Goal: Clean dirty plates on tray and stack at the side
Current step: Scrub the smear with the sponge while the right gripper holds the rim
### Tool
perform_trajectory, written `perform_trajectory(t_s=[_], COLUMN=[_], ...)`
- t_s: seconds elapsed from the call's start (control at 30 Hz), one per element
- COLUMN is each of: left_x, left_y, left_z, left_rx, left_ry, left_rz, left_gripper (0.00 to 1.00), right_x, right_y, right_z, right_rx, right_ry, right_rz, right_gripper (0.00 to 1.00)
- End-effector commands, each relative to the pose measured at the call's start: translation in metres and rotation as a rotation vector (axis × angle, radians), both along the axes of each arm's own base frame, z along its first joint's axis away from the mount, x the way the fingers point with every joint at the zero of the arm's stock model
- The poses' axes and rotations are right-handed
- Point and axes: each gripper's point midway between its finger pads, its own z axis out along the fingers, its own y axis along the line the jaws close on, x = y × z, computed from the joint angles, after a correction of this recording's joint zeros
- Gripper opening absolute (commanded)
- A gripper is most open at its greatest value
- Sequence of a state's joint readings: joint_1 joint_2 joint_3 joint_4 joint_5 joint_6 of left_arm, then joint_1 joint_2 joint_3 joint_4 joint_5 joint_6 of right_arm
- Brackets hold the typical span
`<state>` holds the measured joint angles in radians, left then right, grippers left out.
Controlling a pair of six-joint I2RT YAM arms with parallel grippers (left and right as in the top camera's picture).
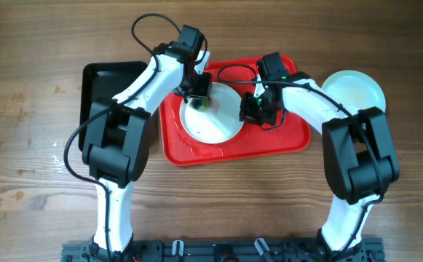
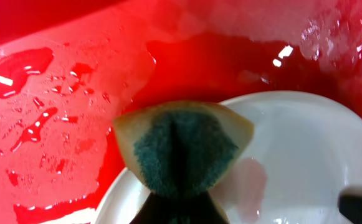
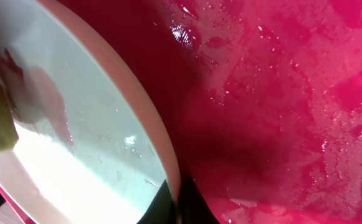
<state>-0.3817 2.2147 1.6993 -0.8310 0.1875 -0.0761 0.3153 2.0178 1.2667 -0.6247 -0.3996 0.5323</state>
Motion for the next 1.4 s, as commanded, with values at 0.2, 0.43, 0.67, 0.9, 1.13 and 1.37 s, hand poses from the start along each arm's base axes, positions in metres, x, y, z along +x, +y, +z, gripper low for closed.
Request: perform_trajectory(t_s=[0.2,0.43,0.67,0.9,1.13,1.37], left_x=[-0.039,-0.041,0.001,0.011,-0.037,-0.088], left_y=[-0.058,-0.04,0.028,0.071,0.045,0.006], left_z=[-0.024,-0.028,-0.027,-0.027,-0.031,-0.021], left_rx=[-0.017,0.09,0.31,0.32,0.18,0.032], left_ry=[0.058,0.061,-0.05,-0.022,0.217,0.387], left_rz=[-0.183,-0.152,0.152,0.361,0.208,-0.045], left_gripper=[0.04,0.04,0.04,0.04,0.04,0.04], right_x=[-0.006,-0.007,-0.007,-0.007,-0.006,-0.006], right_y=[-0.007,-0.007,-0.007,-0.007,-0.007,-0.007], right_z=[-0.016,-0.016,-0.016,-0.016,-0.016,-0.016], right_rx=[-0.039,-0.04,-0.04,-0.04,-0.04,-0.039], right_ry=[0.027,0.029,0.029,0.029,0.027,0.024], right_rz=[0.003,0.003,0.003,0.003,0.003,0.003], right_gripper=[0.04,0.04,0.05,0.04,0.04,0.04])
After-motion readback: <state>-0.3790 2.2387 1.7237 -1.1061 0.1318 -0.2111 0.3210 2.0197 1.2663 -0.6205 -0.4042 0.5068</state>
